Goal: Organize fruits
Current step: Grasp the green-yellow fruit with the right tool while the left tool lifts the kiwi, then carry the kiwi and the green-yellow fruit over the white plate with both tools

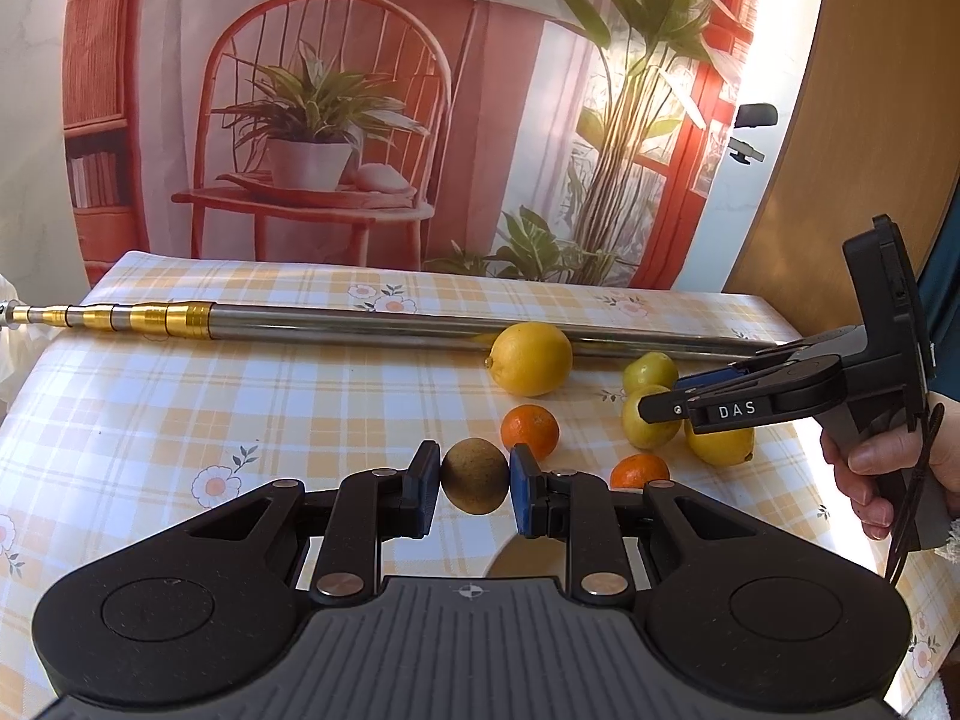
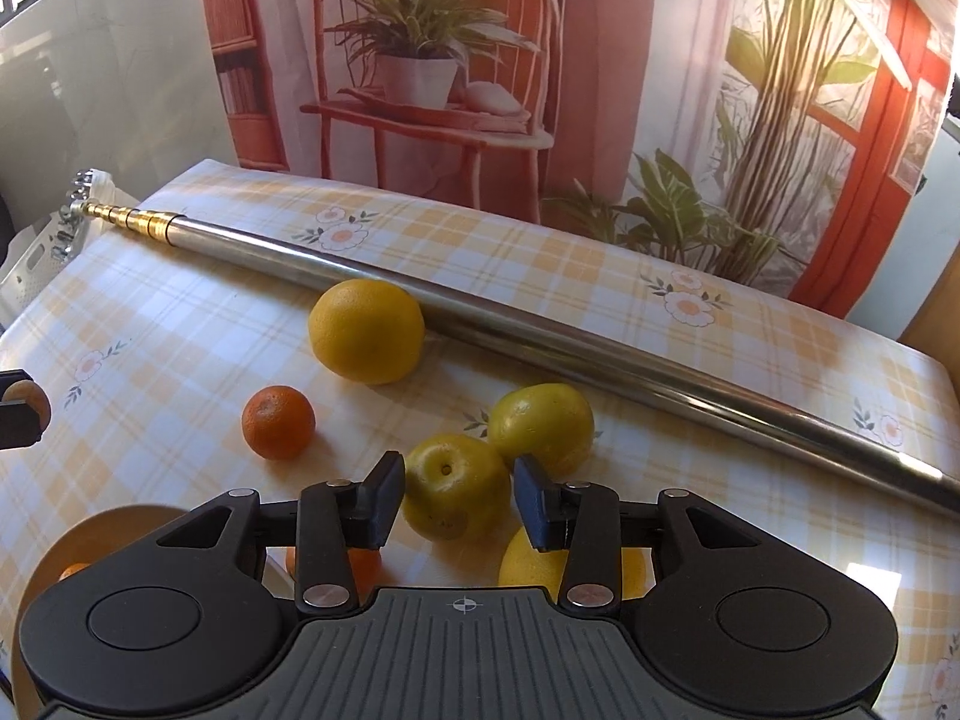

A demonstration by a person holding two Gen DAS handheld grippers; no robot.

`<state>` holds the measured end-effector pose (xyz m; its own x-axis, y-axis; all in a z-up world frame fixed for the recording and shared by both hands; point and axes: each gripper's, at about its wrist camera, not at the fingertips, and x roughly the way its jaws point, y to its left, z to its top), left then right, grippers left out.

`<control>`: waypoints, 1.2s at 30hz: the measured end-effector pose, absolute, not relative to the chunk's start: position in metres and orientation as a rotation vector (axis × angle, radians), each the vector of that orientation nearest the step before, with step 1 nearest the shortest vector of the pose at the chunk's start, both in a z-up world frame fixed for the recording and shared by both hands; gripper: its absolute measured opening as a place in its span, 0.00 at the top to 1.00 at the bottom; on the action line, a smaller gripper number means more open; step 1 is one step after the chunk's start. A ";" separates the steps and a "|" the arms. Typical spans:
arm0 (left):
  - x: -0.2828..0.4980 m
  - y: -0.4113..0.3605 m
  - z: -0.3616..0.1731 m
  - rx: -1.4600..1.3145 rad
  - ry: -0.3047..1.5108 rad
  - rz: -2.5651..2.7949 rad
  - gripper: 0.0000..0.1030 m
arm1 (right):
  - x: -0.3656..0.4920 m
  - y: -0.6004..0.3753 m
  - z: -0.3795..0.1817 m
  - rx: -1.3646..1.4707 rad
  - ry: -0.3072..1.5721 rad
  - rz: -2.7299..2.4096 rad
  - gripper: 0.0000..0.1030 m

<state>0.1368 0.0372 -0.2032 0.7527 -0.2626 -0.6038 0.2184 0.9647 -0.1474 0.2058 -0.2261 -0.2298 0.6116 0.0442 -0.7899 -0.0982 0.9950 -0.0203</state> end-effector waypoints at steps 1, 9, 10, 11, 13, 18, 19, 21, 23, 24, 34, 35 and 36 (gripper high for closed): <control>0.137 0.037 -0.203 -0.069 0.669 -0.265 0.75 | 0.207 -0.225 -0.231 -0.063 0.915 0.081 0.62; 0.134 0.036 -0.206 -0.072 0.671 -0.279 0.75 | 0.220 -0.214 -0.240 -0.110 0.985 0.057 0.59; 0.133 0.036 -0.206 -0.073 0.670 -0.280 0.75 | 0.221 -0.215 -0.241 -0.101 0.989 0.054 0.59; 0.133 0.036 -0.206 -0.074 0.670 -0.281 0.75 | 0.221 -0.216 -0.242 -0.091 0.989 0.052 0.59; 0.133 0.037 -0.206 -0.080 0.668 -0.284 0.75 | 0.221 -0.217 -0.242 -0.089 0.988 0.051 0.59; 0.131 0.037 -0.205 -0.082 0.670 -0.294 0.75 | 0.219 -0.216 -0.241 -0.080 0.985 0.035 0.59; 0.130 0.037 -0.205 -0.082 0.670 -0.296 0.75 | 0.217 -0.216 -0.240 -0.076 0.979 0.028 0.59; 0.128 0.038 -0.204 -0.088 0.672 -0.298 0.75 | 0.211 -0.218 -0.235 -0.046 0.959 0.023 0.59; 0.126 0.039 -0.203 -0.093 0.672 -0.299 0.75 | 0.202 -0.220 -0.229 -0.012 0.931 0.019 0.59; 0.125 0.039 -0.202 -0.096 0.670 -0.301 0.75 | 0.197 -0.220 -0.225 -0.002 0.917 0.020 0.59; 0.108 0.032 -0.199 -0.058 0.663 -0.323 0.75 | 0.123 -0.210 -0.195 0.072 0.771 0.048 0.59; 0.106 0.031 -0.198 -0.054 0.662 -0.327 0.75 | 0.117 -0.209 -0.193 0.074 0.759 0.049 0.59; 0.104 0.031 -0.197 -0.051 0.662 -0.330 0.75 | 0.108 -0.207 -0.191 0.062 0.736 0.045 0.59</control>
